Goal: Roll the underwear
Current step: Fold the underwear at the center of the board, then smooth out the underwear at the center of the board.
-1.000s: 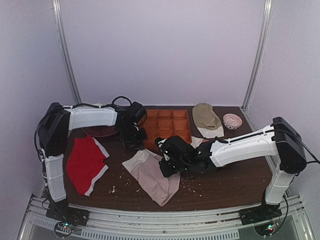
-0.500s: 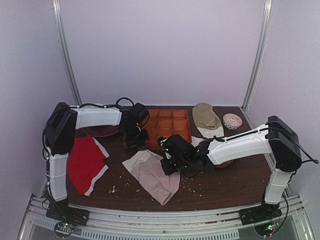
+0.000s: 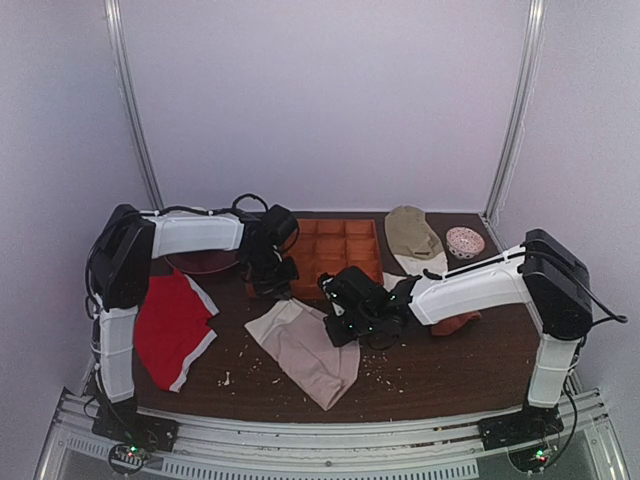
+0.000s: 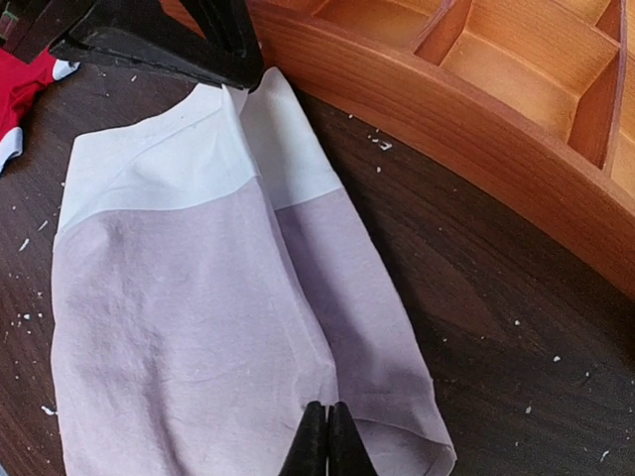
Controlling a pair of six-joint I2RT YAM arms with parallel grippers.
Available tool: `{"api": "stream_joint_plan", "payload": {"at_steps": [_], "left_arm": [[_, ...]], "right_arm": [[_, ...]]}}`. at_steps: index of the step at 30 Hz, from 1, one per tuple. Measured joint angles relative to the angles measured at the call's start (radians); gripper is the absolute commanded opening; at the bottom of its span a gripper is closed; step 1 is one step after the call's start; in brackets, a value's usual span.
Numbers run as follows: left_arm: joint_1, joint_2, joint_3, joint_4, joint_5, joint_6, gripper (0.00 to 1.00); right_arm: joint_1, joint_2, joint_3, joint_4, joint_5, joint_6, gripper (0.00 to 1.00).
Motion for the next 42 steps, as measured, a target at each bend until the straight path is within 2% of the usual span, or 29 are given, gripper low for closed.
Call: {"api": "stream_joint_plan", "payload": {"at_steps": [4,7,8,10,12,13,16,21,23,32,42], "left_arm": [[0.0,0.005,0.0,0.0,0.0,0.0,0.0],[0.0,0.013,0.002,0.0,0.0,0.0,0.09],[0.0,0.016,0.002,-0.001,0.0,0.0,0.13],[0.0,0.019,0.002,-0.004,0.001,0.003,0.25],[0.0,0.019,0.002,-0.011,0.001,0.008,0.38],[0.0,0.019,0.002,-0.013,0.001,0.007,0.42],[0.001,0.018,0.002,-0.023,-0.004,0.01,0.44],[0.003,-0.013,-0.003,-0.047,-0.021,0.016,0.49],[0.004,-0.039,-0.005,-0.053,-0.023,0.017,0.51],[0.003,-0.076,0.008,-0.06,-0.001,0.018,0.5],[0.0,0.064,0.136,-0.085,0.04,0.019,0.48]], "right_arm": [[-0.011,0.006,0.004,0.0,0.0,-0.005,0.0],[-0.016,0.011,0.005,-0.003,0.001,-0.005,0.03],[-0.017,0.011,0.005,-0.005,0.001,-0.005,0.1],[-0.017,0.011,0.005,-0.008,0.002,-0.003,0.11],[-0.016,0.011,0.005,-0.011,0.006,-0.005,0.18],[-0.017,0.011,0.005,-0.013,0.006,-0.003,0.2],[-0.017,0.011,0.005,-0.018,0.014,-0.003,0.2],[-0.017,-0.002,0.003,-0.028,0.025,0.002,0.44],[-0.018,-0.027,-0.004,-0.031,0.027,0.012,0.47],[-0.034,-0.104,-0.028,-0.013,0.016,0.03,0.49],[-0.047,-0.111,-0.083,-0.008,-0.006,0.031,0.49]]}}
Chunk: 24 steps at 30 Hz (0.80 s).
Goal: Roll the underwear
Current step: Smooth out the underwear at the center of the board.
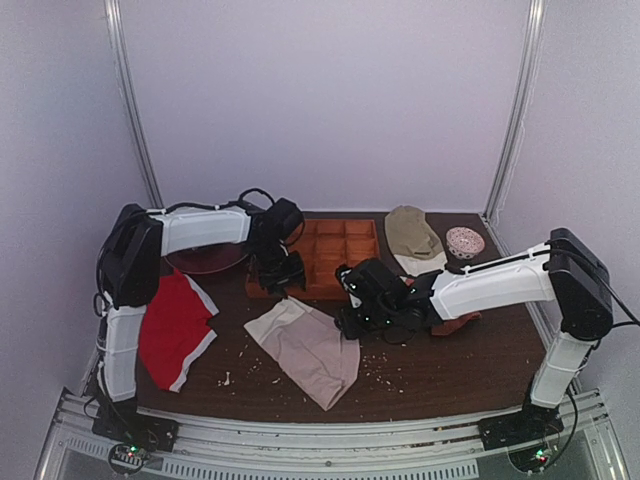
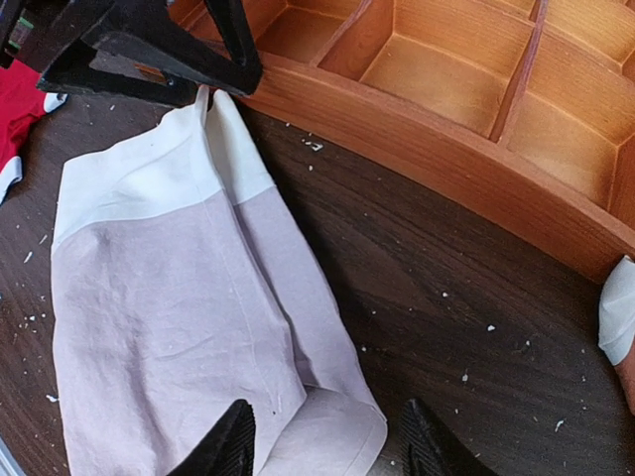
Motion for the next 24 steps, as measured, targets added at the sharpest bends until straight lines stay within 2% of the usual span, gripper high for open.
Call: {"api": "stream_joint_plan", "payload": {"at_steps": [14,18,24], "left_arm": [[-0.007,0.05,0.019,-0.039,0.006,-0.001,0.46],[-0.01,0.067,0.021,-0.061,-0.003,-0.002,0.49],[-0.011,-0.003,-0.027,-0.065,-0.052,-0.008,0.49]], "right_arm": [[-0.014,-0.002,-0.002,0.032,-0.021,-0.002,0.5],[-0.014,-0.002,-0.002,0.04,-0.032,-0.002,0.5],[-0.012,-0.01,-0.023,0.032,-0.059,-0.002,0.5]]}}
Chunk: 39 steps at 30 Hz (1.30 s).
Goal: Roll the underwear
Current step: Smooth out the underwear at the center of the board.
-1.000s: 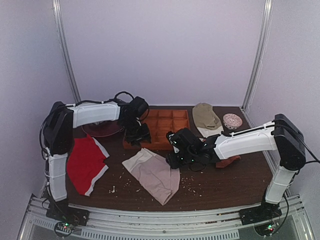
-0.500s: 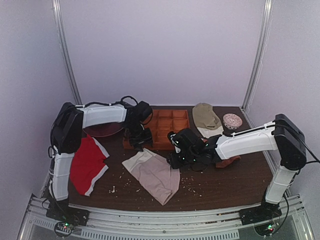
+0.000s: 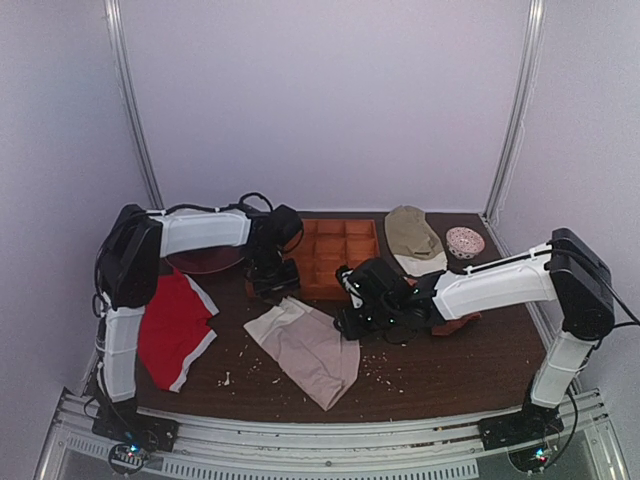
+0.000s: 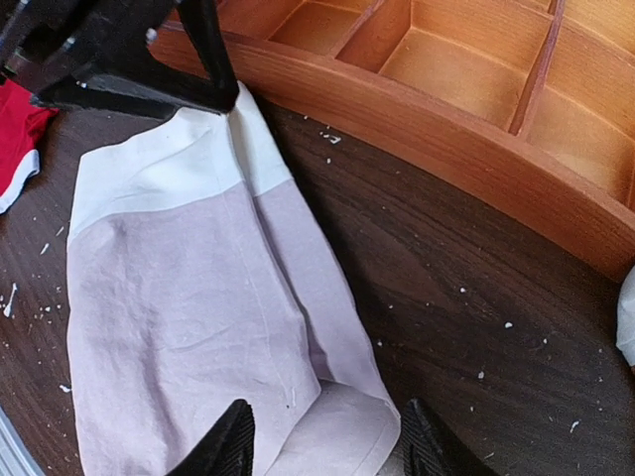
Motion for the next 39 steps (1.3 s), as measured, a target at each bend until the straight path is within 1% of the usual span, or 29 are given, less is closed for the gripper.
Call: {"api": "stream_joint_plan", "payload": {"at_steps": [2,4,5,6,8,12,15,21,25,27,31,36,39], "left_arm": [[-0.002,-0.064,-0.045,0.002,-0.014,-0.004,0.48],[-0.005,-0.132,-0.095,0.007,-0.03,-0.012,0.47],[-0.009,-0.172,-0.128,0.011,-0.036,-0.017,0.45],[-0.013,-0.211,-0.161,0.018,-0.04,-0.025,0.41],[-0.026,-0.267,-0.229,0.046,-0.04,-0.043,0.39],[-0.057,-0.287,-0.36,0.116,-0.024,-0.086,0.39],[-0.074,-0.272,-0.415,0.135,-0.016,-0.108,0.4],[-0.081,-0.272,-0.433,0.163,-0.018,-0.126,0.4],[-0.081,-0.272,-0.449,0.179,-0.021,-0.132,0.4],[-0.081,-0.272,-0.46,0.183,-0.021,-0.136,0.4],[-0.081,-0.272,-0.471,0.187,-0.022,-0.14,0.4],[-0.081,-0.272,-0.471,0.189,-0.025,-0.14,0.4],[-0.081,-0.272,-0.471,0.189,-0.026,-0.14,0.4]], "right_arm": [[0.011,-0.013,-0.005,-0.011,-0.005,0.0,0.49],[0.023,-0.03,-0.006,-0.024,-0.008,-0.001,0.46],[0.034,-0.039,-0.006,-0.029,-0.01,-0.001,0.45],[0.047,-0.047,-0.006,-0.034,-0.014,0.0,0.44],[0.076,-0.053,-0.004,-0.045,-0.026,0.0,0.44],[0.119,-0.053,-0.006,-0.068,-0.037,0.025,0.46],[0.117,-0.053,-0.024,-0.062,-0.035,0.05,0.46],[0.084,-0.047,-0.032,-0.067,-0.034,0.078,0.45],[0.055,0.0,-0.021,-0.047,-0.041,0.087,0.44],[0.046,0.027,-0.016,-0.045,-0.049,0.095,0.4],[0.032,0.069,-0.009,-0.032,-0.065,0.108,0.37],[0.026,0.072,-0.005,-0.011,-0.081,0.119,0.34],[0.025,0.077,0.007,-0.004,-0.093,0.124,0.28]]}}
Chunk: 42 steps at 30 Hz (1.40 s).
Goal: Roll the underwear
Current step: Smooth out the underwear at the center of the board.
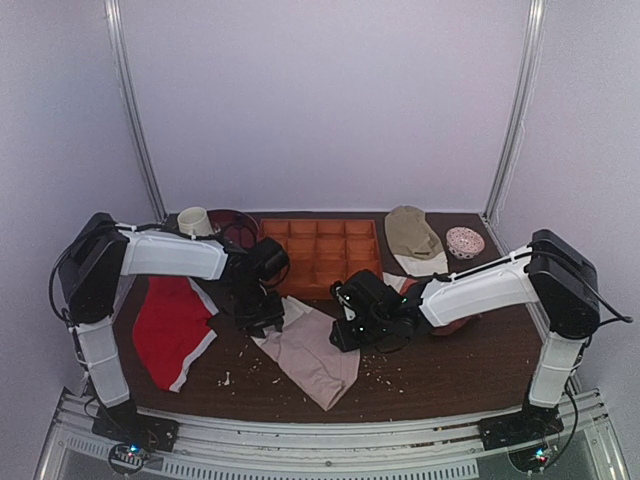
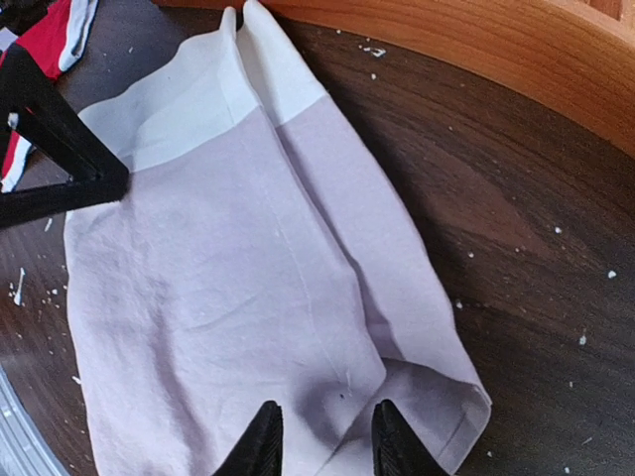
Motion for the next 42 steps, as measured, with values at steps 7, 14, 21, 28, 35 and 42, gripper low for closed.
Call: {"api": "stream_joint_plan", "payload": {"at_steps": [7,14,21,28,35,42], "left_arm": [[0.0,0.0,0.0,-0.001,0.0,0.0,0.4],[0.0,0.0,0.004,-0.01,-0.013,0.0,0.4],[0.0,-0.002,0.032,-0.029,-0.03,0.001,0.4],[0.0,-0.003,0.039,-0.031,-0.035,0.001,0.4],[0.0,-0.003,0.039,-0.031,-0.039,0.002,0.4],[0.0,-0.003,0.039,-0.031,-0.042,0.002,0.41]], "right_arm": [[-0.006,0.045,0.035,0.014,-0.018,0.007,0.09],[-0.012,0.053,0.035,0.002,-0.019,0.007,0.0],[-0.012,-0.002,0.035,-0.056,0.025,-0.018,0.0],[-0.015,-0.056,0.053,-0.081,0.058,-0.036,0.0],[-0.045,-0.045,0.077,-0.119,0.069,-0.069,0.0],[-0.055,0.0,0.086,-0.132,0.066,-0.061,0.19]]}}
